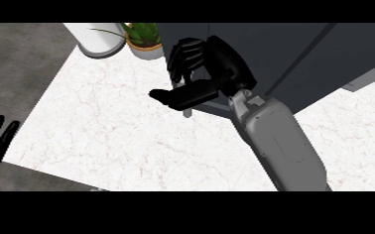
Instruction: Pick up the bottled water, place it into the cabinet and close the cabinet
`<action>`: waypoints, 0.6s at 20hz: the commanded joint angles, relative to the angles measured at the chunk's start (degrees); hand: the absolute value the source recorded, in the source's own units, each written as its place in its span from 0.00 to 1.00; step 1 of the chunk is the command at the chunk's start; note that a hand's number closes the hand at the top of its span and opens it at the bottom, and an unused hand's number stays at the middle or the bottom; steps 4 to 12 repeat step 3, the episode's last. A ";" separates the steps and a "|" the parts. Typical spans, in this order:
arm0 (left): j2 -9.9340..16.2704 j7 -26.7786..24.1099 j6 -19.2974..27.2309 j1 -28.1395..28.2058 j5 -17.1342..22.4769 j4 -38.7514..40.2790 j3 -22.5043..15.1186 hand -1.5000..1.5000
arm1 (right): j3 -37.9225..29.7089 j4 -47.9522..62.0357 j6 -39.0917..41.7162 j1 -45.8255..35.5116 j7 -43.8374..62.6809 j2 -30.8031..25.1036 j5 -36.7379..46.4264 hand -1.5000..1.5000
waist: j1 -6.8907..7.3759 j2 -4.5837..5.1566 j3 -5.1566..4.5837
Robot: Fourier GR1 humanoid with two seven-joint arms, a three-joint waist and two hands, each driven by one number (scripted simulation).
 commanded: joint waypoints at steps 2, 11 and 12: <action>0.08 -0.11 0.15 0.32 0.28 -0.07 0.94 0.00 | -5.92 10.30 -8.17 -10.06 -3.73 -0.02 -1.14 0.00 | -0.08 0.94 -0.13; 0.61 0.07 -0.80 1.08 0.64 -0.13 1.27 0.00 | -5.33 11.12 -9.10 -11.63 -2.39 -0.02 -1.91 0.00 | -0.12 0.53 -0.17; 0.61 0.07 -0.80 1.08 0.64 -0.13 1.27 0.00 | -5.33 11.12 -9.10 -11.63 -2.39 -0.02 -1.91 0.00 | -0.12 0.53 -0.17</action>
